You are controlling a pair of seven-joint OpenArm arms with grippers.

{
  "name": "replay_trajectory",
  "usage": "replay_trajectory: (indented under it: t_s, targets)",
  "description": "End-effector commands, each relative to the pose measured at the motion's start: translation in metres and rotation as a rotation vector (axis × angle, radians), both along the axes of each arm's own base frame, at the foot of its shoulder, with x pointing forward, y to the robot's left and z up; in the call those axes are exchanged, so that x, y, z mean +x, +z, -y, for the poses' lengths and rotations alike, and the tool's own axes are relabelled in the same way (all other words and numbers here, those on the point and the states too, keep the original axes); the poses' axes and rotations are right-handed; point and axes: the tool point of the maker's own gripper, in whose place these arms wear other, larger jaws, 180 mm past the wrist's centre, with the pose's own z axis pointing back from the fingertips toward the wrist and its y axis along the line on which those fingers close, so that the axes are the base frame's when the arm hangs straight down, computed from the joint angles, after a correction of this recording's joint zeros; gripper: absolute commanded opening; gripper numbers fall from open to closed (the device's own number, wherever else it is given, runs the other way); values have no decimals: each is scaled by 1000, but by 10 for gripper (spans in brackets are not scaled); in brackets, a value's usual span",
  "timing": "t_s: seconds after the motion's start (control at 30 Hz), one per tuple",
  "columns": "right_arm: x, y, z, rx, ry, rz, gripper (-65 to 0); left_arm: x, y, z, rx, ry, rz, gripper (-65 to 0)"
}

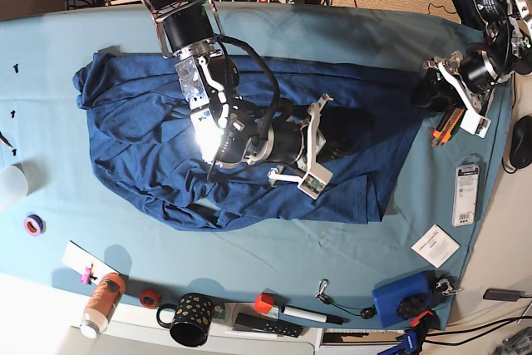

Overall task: Layout the t-shirt on the table in an organized manner, then fold the t-shirt properly
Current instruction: 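Drag the held hem across the shirt toward the collar with right gripper, then release the collar edge and move the left gripper onto the shirt middle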

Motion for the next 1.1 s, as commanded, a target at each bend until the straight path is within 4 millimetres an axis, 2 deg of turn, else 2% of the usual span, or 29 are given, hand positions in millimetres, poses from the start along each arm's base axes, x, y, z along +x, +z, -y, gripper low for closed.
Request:
replay_trajectory:
  t_s: [0.0, 0.03, 0.07, 0.2, 0.23, 0.37, 0.6, 0.73, 0.83, 0.93, 1.07]
  targets:
    - [7, 19, -6, 41, 8, 39, -650, 7, 12, -3, -1, -1, 47, -373]
    - [6, 17, -5, 29, 12, 30, -650, 7, 12, -3, -1, 0, 47, -373]
    - [4, 15, -5, 18, 17, 19, -619, 7, 12, -3, -1, 0, 47, -373]
    - [-5, 13, -6, 21, 43, -29, -444, 7, 12, -3, -1, 0, 47, -373]
    - [-6, 15, -8, 36, 49, -34, -419, 7, 12, -3, -1, 0, 47, -373]
    - [-14, 31, -24, 139, 82, -56, -414, 8, 12, -3, -1, 0, 48, -373]
    - [-45, 55, -73, 241, 205, -71, -414, 8, 13, -3, -2, 1, 50, -373]
    - [-44, 59, -80, 249, 209, -27, -414, 8, 12, -3, -2, 1, 49, -373]
    - [-25, 48, -68, 173, 147, 35, -414, 8, 12, -3, -2, 1, 50, -373]
    - [0, 40, -42, 119, 46, 56, -430, 9, 13, -3, -4, 2, 54, -373]
    - [44, 33, 15, 141, -262, -53, -612, 10, 17, -1, -22, 4, 68, -373]
